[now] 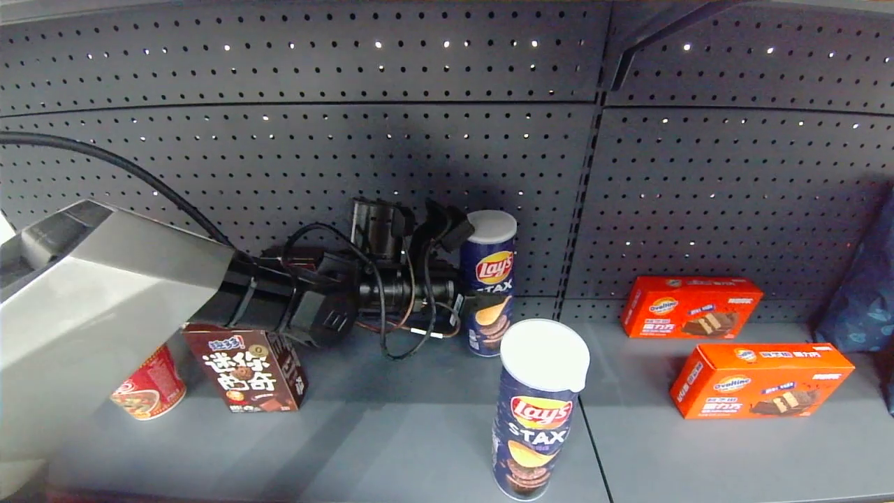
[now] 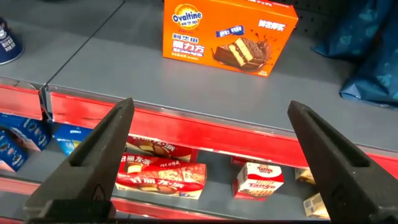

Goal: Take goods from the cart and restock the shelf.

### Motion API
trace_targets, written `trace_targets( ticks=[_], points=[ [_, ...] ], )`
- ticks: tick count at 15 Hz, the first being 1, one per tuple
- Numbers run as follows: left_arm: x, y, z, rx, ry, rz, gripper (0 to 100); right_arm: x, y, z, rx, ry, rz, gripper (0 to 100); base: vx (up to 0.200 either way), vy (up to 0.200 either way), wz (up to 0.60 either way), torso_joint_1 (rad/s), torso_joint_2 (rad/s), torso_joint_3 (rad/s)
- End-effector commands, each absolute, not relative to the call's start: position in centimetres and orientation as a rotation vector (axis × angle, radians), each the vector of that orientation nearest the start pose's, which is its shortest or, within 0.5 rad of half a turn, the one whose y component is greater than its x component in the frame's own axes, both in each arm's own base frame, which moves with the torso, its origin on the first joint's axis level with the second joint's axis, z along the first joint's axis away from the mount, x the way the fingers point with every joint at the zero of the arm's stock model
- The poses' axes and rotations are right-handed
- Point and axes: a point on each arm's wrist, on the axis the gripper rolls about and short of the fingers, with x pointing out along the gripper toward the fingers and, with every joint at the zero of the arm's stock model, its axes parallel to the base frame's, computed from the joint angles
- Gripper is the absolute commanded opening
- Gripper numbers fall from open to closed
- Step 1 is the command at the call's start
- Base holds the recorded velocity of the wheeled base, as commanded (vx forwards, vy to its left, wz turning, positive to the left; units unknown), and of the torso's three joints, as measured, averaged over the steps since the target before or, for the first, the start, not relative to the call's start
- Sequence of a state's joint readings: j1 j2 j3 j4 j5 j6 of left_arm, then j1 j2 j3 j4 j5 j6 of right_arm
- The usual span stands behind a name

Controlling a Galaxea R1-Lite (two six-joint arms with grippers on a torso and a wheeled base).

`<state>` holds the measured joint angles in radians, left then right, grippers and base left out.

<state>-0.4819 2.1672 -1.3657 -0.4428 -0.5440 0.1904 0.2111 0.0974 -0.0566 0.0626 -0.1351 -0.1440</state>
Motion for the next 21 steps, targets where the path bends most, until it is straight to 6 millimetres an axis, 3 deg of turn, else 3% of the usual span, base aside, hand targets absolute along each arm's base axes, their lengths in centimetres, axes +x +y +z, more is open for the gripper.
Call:
trace_targets(
  ticks=[1,11,12,16,18,21],
  points=[
    [38.4,-21.3,13.6,0.158,0.287,-1.047,0,-1.8,-0.7,8.7,-0.163,0.102,0.086,100,0.000,0.000,0.00,0.000,0.00,0.000],
    [39.4,-21.3,12.1,0.160,0.278,-1.037,0,-1.8,-0.7,8.7,-0.172,0.101,0.085,100,0.000,0.000,0.00,0.000,0.00,0.000],
    [39.4,-21.2,12.2,0.174,0.267,-1.036,100,-1.8,-0.7,8.7,-0.172,0.101,0.085,100,0.000,0.000,0.00,0.000,0.00,0.000],
    [38.7,-20.9,12.7,0.222,0.243,-1.036,100,-1.8,-0.7,8.7,-0.172,0.101,0.085,100,0.000,0.000,0.00,0.000,0.00,0.000],
    [36.6,-19.7,15.3,0.225,0.208,-1.029,100,-1.8,-0.7,9.1,-0.196,0.084,0.096,100,0.000,0.000,0.00,0.000,0.00,0.000],
    [32.7,-15.8,18.5,0.230,0.187,-0.939,100,-1.4,-0.5,12.3,-0.191,0.073,0.173,100,0.000,0.000,0.00,0.000,0.00,0.000]
  ],
)
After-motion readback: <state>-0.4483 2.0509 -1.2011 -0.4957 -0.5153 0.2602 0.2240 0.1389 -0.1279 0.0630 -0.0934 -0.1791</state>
